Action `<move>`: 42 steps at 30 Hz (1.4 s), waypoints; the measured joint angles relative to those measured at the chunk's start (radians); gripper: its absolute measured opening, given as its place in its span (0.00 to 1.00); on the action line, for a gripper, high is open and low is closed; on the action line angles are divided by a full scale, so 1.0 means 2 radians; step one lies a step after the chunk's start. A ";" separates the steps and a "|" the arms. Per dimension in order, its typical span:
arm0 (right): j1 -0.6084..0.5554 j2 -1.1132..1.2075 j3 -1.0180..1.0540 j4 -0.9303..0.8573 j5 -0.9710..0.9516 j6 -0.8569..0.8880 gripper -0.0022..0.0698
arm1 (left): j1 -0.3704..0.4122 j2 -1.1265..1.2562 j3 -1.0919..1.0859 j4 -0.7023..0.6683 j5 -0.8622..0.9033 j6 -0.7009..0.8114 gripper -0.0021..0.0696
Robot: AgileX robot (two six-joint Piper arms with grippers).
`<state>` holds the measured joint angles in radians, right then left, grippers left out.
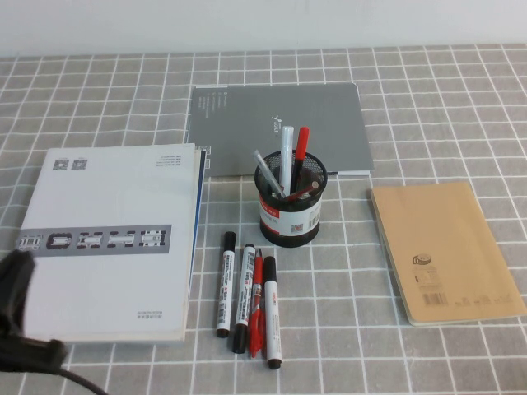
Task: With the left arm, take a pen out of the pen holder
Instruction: 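Take a marker out of the pen holder and lay it on the table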
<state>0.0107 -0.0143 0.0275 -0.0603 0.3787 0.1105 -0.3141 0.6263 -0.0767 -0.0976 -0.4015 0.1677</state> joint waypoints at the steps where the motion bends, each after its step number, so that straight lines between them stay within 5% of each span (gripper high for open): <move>1: 0.000 0.000 0.000 0.000 0.000 0.000 0.01 | 0.011 -0.009 0.004 -0.001 0.002 0.000 0.03; 13: 0.000 0.000 0.000 0.000 0.000 0.000 0.01 | 0.103 -0.151 0.049 0.011 0.069 0.000 0.03; 30: 0.000 0.000 0.000 0.000 0.000 0.000 0.01 | 0.147 -0.296 0.050 -0.008 0.344 0.000 0.03; 42: 0.000 0.000 0.000 0.000 0.000 0.000 0.01 | 0.147 -0.317 0.050 -0.011 0.384 0.000 0.02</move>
<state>0.0107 -0.0143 0.0275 -0.0603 0.3787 0.1105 -0.0196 -0.0070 0.0238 -0.1193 0.3667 0.1677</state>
